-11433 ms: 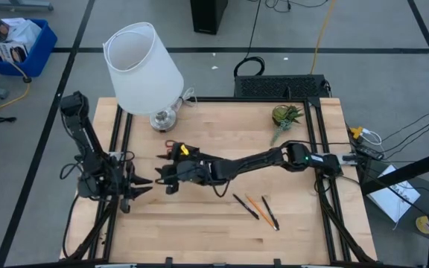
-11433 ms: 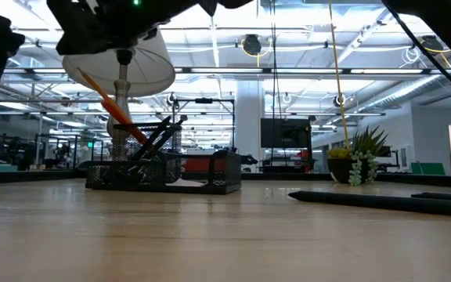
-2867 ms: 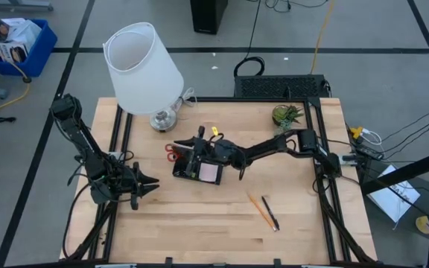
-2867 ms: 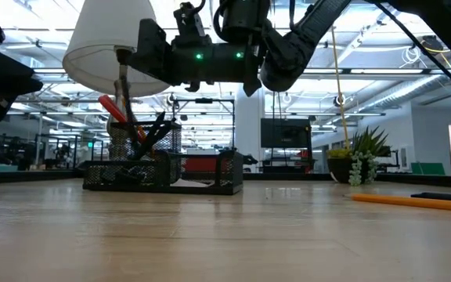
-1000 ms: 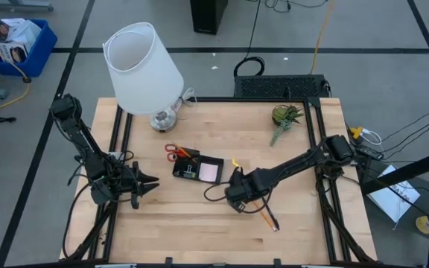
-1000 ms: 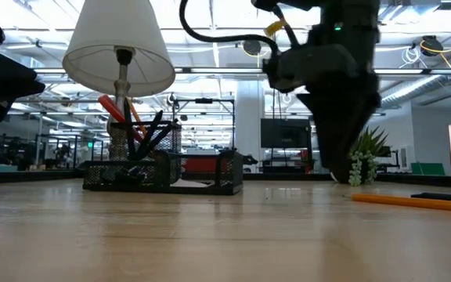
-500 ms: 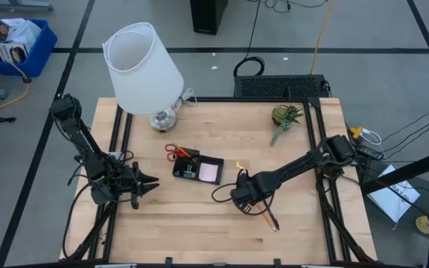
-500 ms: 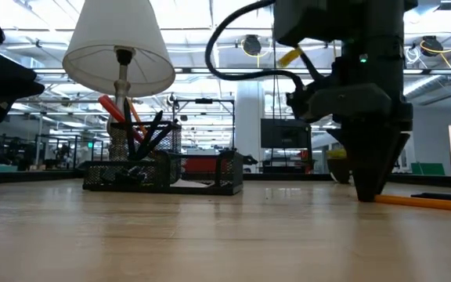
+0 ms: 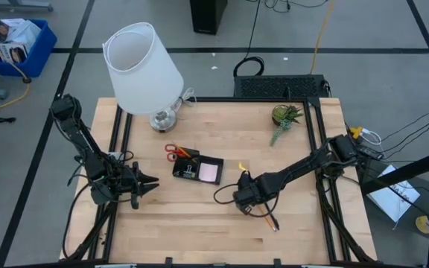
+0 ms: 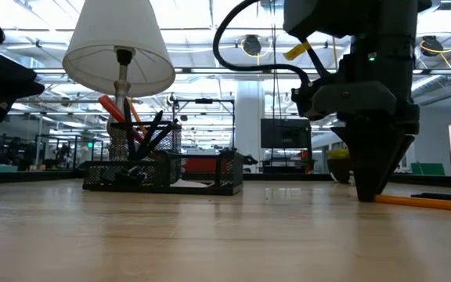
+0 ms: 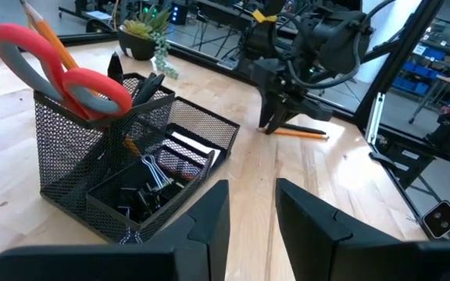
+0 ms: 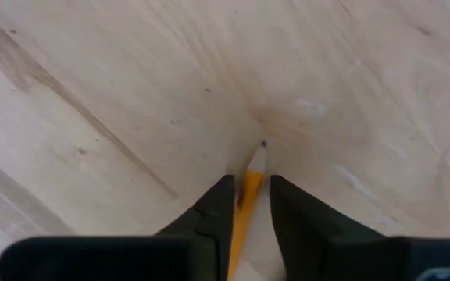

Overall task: Pick and place office supplies into organizer
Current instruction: Put the orange pencil into the black desk organizer

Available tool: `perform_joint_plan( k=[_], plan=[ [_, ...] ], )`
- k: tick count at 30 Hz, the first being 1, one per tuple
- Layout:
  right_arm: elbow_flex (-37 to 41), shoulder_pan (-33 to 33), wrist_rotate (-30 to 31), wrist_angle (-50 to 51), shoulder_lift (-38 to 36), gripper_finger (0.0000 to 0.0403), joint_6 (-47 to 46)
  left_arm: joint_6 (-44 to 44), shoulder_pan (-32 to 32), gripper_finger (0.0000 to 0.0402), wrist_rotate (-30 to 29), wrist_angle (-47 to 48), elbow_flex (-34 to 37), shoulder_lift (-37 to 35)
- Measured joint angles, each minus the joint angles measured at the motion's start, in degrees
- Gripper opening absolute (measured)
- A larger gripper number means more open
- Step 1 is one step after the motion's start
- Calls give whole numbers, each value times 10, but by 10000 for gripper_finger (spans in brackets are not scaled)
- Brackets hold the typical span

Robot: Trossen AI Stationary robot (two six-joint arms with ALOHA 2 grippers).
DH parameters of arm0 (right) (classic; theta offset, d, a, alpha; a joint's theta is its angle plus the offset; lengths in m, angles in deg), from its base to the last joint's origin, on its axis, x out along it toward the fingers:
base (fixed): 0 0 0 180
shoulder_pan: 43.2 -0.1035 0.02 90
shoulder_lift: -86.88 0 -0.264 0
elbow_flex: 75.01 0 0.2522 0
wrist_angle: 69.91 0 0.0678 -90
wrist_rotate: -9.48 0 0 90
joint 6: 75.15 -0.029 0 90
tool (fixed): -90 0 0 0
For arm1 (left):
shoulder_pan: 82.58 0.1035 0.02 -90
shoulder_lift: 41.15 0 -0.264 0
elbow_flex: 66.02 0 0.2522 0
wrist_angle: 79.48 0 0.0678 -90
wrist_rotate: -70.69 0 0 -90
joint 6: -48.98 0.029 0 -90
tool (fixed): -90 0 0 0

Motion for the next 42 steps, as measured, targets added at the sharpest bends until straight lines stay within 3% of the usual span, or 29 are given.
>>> perform_joint_plan(
  k=[7,22,27,32,37,42],
  plan=[
    [0,-3,17,-11,1,12,-8,0,0,108,0,0,0,0],
    [3,-3,71,-54,-18,15,13,-1,0,108,-4,0,0,0],
    [4,1,132,-126,-57,15,61,-2,0,108,-5,0,0,0],
    [3,5,134,-202,-89,15,112,-2,0,108,-5,0,0,0],
    [2,8,189,-274,-112,15,184,-1,0,108,-5,0,0,0],
    [2,22,211,-436,-107,15,314,-1,0,108,-5,0,0,0]
  ],
)
